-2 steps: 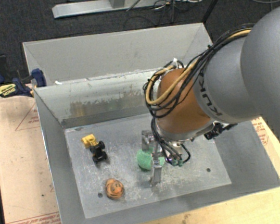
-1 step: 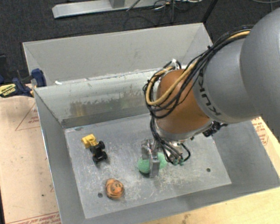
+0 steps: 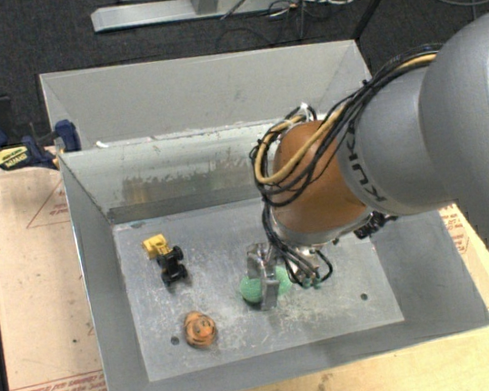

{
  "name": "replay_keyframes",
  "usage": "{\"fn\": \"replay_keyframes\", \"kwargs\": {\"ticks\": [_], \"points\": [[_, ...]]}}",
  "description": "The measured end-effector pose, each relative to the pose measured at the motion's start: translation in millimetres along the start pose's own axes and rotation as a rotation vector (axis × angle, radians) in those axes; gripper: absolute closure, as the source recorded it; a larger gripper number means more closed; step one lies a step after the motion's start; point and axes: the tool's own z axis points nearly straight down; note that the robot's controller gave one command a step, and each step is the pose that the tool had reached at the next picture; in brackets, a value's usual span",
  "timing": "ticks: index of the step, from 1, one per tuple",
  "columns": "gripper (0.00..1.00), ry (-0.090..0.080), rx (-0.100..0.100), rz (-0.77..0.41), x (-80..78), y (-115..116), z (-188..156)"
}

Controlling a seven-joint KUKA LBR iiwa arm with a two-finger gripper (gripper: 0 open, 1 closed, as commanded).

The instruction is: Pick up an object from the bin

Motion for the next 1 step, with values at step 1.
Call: {"fn": "replay_keyframes", "kwargs": {"ticks": [1], "points": [[1.00,0.004,0.001,0.000,0.9,-0.2,-2.6]]}}
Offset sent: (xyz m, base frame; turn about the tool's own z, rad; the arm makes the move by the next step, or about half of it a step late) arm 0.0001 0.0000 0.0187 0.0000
